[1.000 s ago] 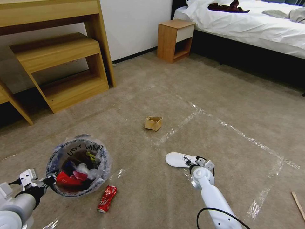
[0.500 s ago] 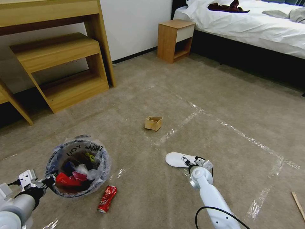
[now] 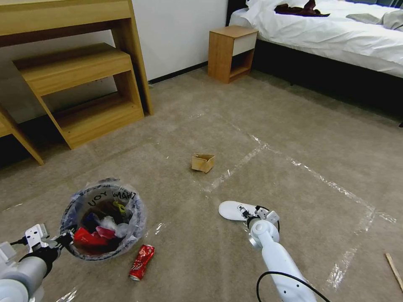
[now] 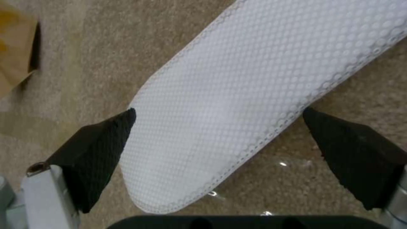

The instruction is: Pick up the trash bin and place the garbage on the floor into it.

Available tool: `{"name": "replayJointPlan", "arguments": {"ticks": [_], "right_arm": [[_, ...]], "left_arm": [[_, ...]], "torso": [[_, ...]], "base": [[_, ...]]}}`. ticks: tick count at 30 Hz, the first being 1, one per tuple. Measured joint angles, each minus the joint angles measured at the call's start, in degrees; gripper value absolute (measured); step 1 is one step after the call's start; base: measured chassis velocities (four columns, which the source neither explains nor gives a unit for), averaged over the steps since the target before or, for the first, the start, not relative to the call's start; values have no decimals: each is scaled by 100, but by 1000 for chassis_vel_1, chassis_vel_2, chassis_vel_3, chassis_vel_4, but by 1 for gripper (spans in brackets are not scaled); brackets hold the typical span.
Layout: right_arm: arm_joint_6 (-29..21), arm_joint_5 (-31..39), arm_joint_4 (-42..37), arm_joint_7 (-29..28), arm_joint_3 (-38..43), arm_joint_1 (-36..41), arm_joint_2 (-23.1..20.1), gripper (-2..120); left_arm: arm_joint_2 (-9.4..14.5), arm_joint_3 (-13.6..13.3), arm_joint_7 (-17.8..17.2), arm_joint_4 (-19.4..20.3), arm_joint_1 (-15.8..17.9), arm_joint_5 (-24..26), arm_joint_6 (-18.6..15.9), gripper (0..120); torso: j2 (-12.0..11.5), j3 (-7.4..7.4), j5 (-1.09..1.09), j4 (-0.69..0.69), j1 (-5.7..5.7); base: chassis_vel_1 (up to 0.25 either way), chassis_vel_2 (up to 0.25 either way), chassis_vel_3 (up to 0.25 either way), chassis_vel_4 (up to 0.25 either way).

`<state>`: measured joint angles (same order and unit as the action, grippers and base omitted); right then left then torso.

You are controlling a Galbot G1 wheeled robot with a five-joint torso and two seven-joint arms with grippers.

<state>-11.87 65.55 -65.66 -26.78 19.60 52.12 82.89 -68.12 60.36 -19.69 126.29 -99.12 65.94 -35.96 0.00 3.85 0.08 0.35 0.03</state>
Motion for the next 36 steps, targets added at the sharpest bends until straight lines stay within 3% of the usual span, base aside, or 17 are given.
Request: {"name": "replayJointPlan", "arguments": {"ticks": [36], "right_arm": [[167,-131,571,345,-40,-301,149,100]], "left_arm": [[-54,-5,50,56,-148,-86,47,1]], "torso": [[0,0,0,1,0]], "base": [[0,0,0,0]]}}
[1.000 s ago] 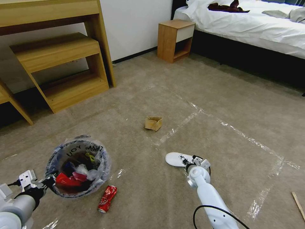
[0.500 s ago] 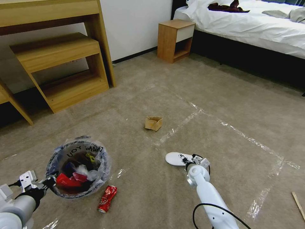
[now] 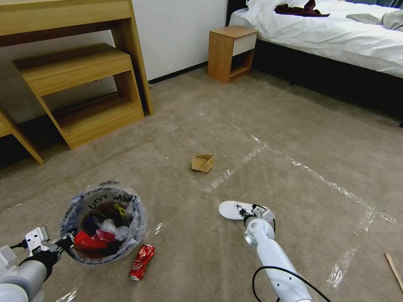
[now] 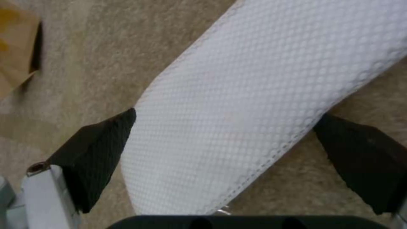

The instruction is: Pick up the trash bin and place the garbage on the floor into it.

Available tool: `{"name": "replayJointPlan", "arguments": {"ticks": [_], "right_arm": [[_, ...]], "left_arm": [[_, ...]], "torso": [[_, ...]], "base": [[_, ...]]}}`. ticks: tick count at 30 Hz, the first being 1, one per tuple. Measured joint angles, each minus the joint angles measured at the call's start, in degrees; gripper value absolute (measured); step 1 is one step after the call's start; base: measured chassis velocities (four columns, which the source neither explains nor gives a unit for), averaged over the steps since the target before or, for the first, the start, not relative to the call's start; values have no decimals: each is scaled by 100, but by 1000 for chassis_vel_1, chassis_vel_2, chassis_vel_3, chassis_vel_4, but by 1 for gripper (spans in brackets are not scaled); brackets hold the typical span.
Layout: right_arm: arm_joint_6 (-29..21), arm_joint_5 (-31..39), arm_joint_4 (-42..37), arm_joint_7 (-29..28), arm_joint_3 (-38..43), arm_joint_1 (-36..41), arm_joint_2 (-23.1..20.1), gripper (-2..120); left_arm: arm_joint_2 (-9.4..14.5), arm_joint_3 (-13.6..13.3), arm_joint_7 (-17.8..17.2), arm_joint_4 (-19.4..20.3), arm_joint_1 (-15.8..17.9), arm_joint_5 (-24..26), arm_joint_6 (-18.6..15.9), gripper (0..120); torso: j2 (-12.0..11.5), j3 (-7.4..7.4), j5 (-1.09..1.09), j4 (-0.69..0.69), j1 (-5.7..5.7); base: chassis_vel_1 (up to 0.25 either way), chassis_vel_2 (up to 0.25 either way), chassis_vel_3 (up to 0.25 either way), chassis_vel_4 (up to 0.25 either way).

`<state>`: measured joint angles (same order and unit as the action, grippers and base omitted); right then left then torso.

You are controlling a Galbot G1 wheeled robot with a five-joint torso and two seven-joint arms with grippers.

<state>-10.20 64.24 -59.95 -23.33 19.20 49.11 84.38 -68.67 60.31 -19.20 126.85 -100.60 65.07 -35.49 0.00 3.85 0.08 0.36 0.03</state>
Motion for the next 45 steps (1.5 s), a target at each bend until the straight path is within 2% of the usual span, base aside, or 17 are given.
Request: {"name": "replayJointPlan", "arguments": {"ticks": [8,14,17,18,21,22,23,25,26,28,30,32,33,34,35,45], "right_arm": [[27,7,65,91,-50,-92,71,98],[62,-32,124,154,-67,-144,107,86],[81,-78,207,195,-75,-205,145,73],[81,-78,207,195,-75,-205,145,73],[92,-120,245,232,-79,-226,159,58],[92,-120,245,232,-79,-226,159,58],[96,-140,257,238,-79,-226,162,51],[103,-163,263,246,-79,-226,163,43],[103,-163,263,246,-79,-226,163,43],[112,-181,263,253,-76,-213,158,32],[118,-187,263,256,-74,-208,155,28],[137,-203,262,266,-74,-191,145,19],[161,-211,261,287,-77,-164,128,7],[161,-211,261,287,-77,-164,128,7],[167,-212,258,292,-78,-158,122,1],[250,-230,101,351,-119,-32,31,0]], "left_arm": [[-6,-16,4,-16,9,-10,2,1],[-30,-55,18,-69,38,-40,10,1],[-34,-66,22,-74,50,-43,15,1],[-34,-66,22,-74,50,-43,15,1],[-37,-69,27,-71,35,-42,16,1],[-37,-69,27,-71,35,-42,16,1],[-41,-70,31,-71,32,-42,17,1],[-54,-76,40,-74,28,-42,23,1],[-54,-76,40,-74,28,-42,23,1],[-70,-98,50,-81,27,-43,23,1],[-75,-101,51,-82,30,-45,23,1],[-84,-110,53,-82,42,-50,24,1],[-90,-115,54,-82,51,-53,25,1],[-90,-115,54,-82,51,-53,25,1],[-90,-115,55,-83,53,-55,25,1],[-89,-122,56,-129,79,-72,25,1]], "torso": [[0,0,-1,-1,0],[0,0,0,-1,0],[0,0,0,-1,0],[0,0,0,-1,0],[0,0,0,-1,0],[0,0,0,-1,0],[0,0,0,-1,0],[0,0,0,-1,0],[0,0,0,-1,0],[0,0,0,-1,0],[0,0,0,-1,0],[0,0,-1,-1,0],[0,0,0,-1,0],[0,0,0,-1,0],[0,0,0,-1,0],[0,0,0,-1,0]], "base": [[0,0,0,0],[0,0,0,0],[0,0,0,0],[0,0,0,0],[0,0,0,0],[0,0,0,0],[0,0,0,0],[0,0,0,0],[0,0,0,0],[0,0,0,0],[0,0,0,0],[0,0,0,0],[0,0,0,0],[0,0,0,0],[0,0,0,0],[0,0,0,0]]}}
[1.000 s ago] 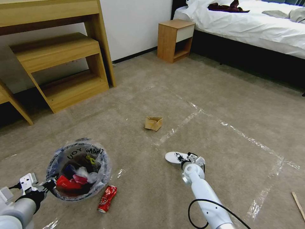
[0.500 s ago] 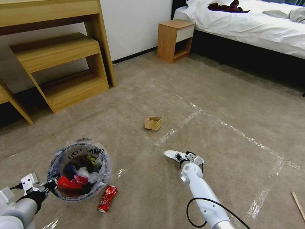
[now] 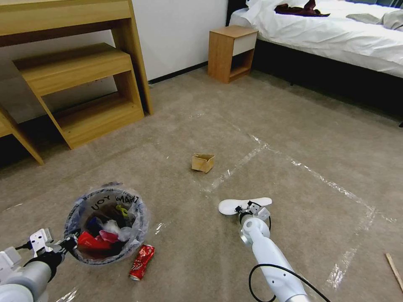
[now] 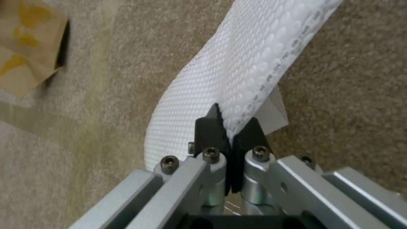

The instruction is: Pick up the trash bin and place the garbage on the floor into it.

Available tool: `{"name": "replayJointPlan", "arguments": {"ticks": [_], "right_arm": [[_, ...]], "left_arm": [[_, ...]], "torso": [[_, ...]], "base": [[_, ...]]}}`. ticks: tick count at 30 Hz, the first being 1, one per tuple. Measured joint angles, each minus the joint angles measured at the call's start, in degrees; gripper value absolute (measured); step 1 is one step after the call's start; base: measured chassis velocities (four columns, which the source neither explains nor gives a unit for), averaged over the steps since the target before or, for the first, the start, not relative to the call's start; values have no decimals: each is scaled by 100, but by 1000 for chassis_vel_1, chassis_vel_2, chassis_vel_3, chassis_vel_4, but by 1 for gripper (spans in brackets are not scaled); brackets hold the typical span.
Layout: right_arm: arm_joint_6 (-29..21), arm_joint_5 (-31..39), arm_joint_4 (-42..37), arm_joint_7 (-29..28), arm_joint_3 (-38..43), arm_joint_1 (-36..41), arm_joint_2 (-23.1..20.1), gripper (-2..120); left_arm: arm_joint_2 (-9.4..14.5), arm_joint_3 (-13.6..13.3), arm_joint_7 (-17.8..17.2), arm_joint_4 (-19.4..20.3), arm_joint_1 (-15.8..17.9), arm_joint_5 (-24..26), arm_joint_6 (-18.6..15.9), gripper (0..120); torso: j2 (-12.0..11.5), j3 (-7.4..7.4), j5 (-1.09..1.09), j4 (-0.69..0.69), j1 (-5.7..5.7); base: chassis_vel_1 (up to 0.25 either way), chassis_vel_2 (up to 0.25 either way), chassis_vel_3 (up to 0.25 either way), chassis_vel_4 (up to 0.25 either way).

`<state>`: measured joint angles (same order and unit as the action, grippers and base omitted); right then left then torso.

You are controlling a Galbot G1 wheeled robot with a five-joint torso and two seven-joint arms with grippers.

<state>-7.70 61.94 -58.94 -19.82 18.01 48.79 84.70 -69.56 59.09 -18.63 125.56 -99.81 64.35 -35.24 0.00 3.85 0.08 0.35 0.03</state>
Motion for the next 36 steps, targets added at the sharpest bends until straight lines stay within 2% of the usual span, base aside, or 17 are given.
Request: {"name": "replayJointPlan", "arguments": {"ticks": [6,14,24,26,28,31,36], "right_arm": [[73,56,-422,51,-95,232,-167,0],[188,381,-1678,39,-167,675,-631,0],[867,460,-2987,438,-242,1013,-1243,0],[1053,493,-3649,577,-316,1072,-1621,0],[1102,497,-3868,613,-352,1076,-1745,0],[1292,479,-4528,821,-518,1054,-2238,0],[1493,398,-4938,1116,-704,992,-2618,0]], "left_arm": [[12,-10,0,-37,37,-7,0,1],[13,-54,2,-33,62,-39,0,1],[79,-122,-3,25,96,-38,-24,1],[132,-126,-60,89,115,87,-65,1],[148,-125,-98,132,118,163,-89,1],[229,-82,-333,357,118,620,-229,1],[337,-36,-526,507,114,1016,-341,1]], "torso": [[0,0,-1,1,0],[0,0,0,1,0],[0,0,-1,1,0],[0,0,0,0,0],[0,0,0,1,-1],[0,0,-1,0,-1],[0,0,-2,0,-1]], "base": [[0,0,0,0],[0,0,0,0],[0,0,0,0],[0,0,0,0],[0,0,0,0],[0,0,0,0],[0,0,0,0]]}}
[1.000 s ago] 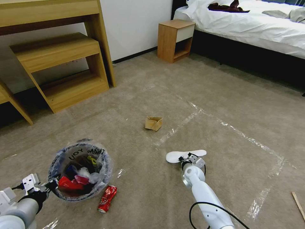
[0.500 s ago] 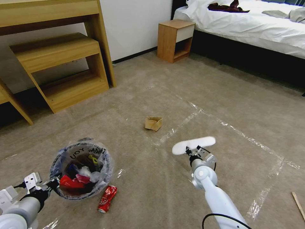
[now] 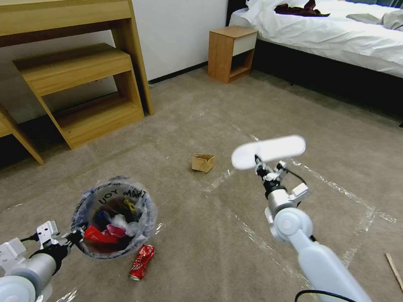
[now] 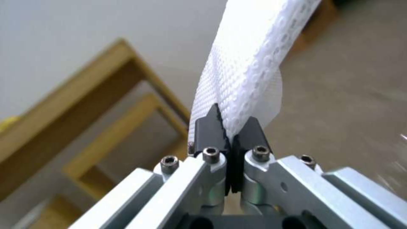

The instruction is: Pick up the trash bin and place the garbage on the floor into it.

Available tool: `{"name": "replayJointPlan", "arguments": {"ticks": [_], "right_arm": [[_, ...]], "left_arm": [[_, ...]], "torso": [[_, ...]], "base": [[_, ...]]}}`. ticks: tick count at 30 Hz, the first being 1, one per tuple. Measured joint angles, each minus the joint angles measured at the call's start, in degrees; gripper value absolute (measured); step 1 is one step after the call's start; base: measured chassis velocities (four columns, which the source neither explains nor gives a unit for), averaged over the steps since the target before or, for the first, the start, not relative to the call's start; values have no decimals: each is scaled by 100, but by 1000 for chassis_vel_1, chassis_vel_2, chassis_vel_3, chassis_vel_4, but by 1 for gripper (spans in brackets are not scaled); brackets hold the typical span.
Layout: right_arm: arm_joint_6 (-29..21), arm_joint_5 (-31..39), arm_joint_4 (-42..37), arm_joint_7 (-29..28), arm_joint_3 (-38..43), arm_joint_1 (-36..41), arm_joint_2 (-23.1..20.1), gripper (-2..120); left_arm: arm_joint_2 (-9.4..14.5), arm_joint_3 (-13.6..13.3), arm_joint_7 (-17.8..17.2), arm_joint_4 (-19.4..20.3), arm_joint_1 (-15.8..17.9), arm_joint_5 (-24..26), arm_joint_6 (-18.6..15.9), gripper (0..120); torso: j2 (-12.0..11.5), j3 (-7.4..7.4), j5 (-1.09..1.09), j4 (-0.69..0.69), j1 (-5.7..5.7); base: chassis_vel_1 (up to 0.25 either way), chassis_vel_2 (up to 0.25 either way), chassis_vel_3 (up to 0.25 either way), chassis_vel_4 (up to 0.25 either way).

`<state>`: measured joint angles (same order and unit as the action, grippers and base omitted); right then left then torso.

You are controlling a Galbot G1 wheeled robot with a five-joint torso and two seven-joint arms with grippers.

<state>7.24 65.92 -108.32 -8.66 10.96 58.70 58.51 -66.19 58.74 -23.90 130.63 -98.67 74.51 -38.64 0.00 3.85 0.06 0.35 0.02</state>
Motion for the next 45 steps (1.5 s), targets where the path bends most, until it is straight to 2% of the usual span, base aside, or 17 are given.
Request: {"name": "replayJointPlan", "arguments": {"ticks": [4,6,7,9,13,18,20,25,29,45], "right_arm": [[188,-77,-222,306,-166,-87,-261,0],[412,-188,-381,721,-346,-214,-521,0],[412,-188,-381,721,-346,-214,-521,0],[588,-254,-499,1028,-510,-349,-714,0],[839,-483,-567,1521,-723,-481,-897,0],[1071,-641,-630,1954,-910,-537,-1049,0],[1198,-743,-716,2145,-977,-543,-1164,0],[1293,-896,-821,2302,-1065,-540,-1338,0],[1355,-1000,-835,2406,-1222,-662,-1413,0],[1460,-1132,-631,2583,-2299,-1379,-1294,0]], "left_arm": [[99,18,-149,79,-30,330,-115,1],[241,21,-376,131,-76,730,-264,1],[241,21,-376,131,-76,730,-264,1],[386,24,-563,169,-107,1041,-346,1],[577,61,-824,237,-147,1526,-361,1],[763,77,-984,266,-233,1837,-362,1],[921,25,-1099,258,-237,2010,-362,1],[1093,-106,-1134,155,-162,2056,-361,1],[1136,-197,-1127,87,-93,2059,-359,1],[1138,-246,-1005,103,-68,1970,-353,1]], "torso": [[0,0,1,0,0],[0,0,1,0,0],[0,0,1,0,0],[0,0,1,0,0],[0,0,1,1,0],[0,0,1,-1,0],[0,0,1,0,0],[0,0,1,0,0],[0,0,2,1,0],[0,0,2,0,0]], "base": [[0,0,0,0],[0,0,0,0],[0,0,0,0],[0,0,0,0],[0,0,0,0],[0,0,0,0],[0,0,0,0],[0,0,0,0],[0,0,0,0],[0,0,0,0]]}}
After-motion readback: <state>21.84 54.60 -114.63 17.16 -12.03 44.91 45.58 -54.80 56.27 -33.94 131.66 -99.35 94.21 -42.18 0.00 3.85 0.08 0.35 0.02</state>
